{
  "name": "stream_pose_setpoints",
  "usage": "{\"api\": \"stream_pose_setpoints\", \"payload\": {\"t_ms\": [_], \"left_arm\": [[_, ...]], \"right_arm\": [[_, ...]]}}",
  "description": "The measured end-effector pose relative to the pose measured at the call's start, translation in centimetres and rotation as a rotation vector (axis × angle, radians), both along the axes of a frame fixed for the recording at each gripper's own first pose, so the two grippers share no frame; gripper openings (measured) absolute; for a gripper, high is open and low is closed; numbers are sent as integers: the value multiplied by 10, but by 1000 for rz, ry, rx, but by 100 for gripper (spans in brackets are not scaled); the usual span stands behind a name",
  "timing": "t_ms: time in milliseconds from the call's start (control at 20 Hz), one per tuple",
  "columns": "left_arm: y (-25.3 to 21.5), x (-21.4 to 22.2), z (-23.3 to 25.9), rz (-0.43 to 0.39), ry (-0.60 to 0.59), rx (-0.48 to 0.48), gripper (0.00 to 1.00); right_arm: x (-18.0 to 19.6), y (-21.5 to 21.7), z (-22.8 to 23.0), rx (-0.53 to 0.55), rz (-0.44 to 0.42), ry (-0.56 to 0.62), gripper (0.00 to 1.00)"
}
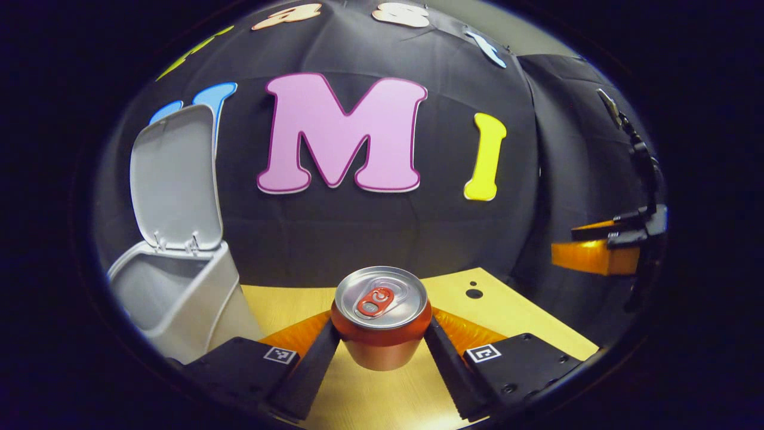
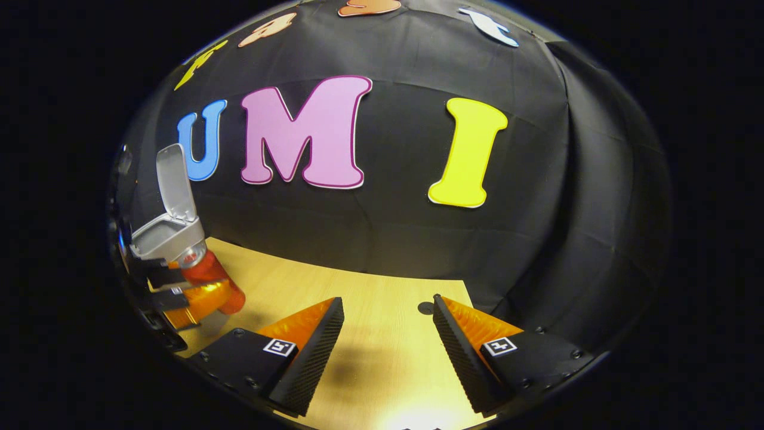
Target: Press the lid of the desktop garbage bin to open it, pick up the crumpled paper on the desktop and throw it into the bin, then pick up the pop can on the desktop and drop it into the bin, and finally close the garbage bin lid.
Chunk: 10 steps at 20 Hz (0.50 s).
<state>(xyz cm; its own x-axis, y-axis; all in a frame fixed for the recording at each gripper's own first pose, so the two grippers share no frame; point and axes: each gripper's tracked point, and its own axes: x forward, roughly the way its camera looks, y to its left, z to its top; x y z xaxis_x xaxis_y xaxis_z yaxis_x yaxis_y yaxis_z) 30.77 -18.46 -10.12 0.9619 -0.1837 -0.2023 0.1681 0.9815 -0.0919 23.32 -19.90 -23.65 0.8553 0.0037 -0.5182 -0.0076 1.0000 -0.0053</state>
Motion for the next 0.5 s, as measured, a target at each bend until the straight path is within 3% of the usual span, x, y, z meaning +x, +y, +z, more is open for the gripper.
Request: {"api": "stream_pose_setpoints", "payload": {"t_ms": [250,500], "left_arm": [[60,-7,87,77,-82,47,87],[139,-25,128,150,-144,57,87]], "right_arm": [[-15,0,29,-13,-55,-47,97],[-33,17,47,16,-70,-41,97]]}}
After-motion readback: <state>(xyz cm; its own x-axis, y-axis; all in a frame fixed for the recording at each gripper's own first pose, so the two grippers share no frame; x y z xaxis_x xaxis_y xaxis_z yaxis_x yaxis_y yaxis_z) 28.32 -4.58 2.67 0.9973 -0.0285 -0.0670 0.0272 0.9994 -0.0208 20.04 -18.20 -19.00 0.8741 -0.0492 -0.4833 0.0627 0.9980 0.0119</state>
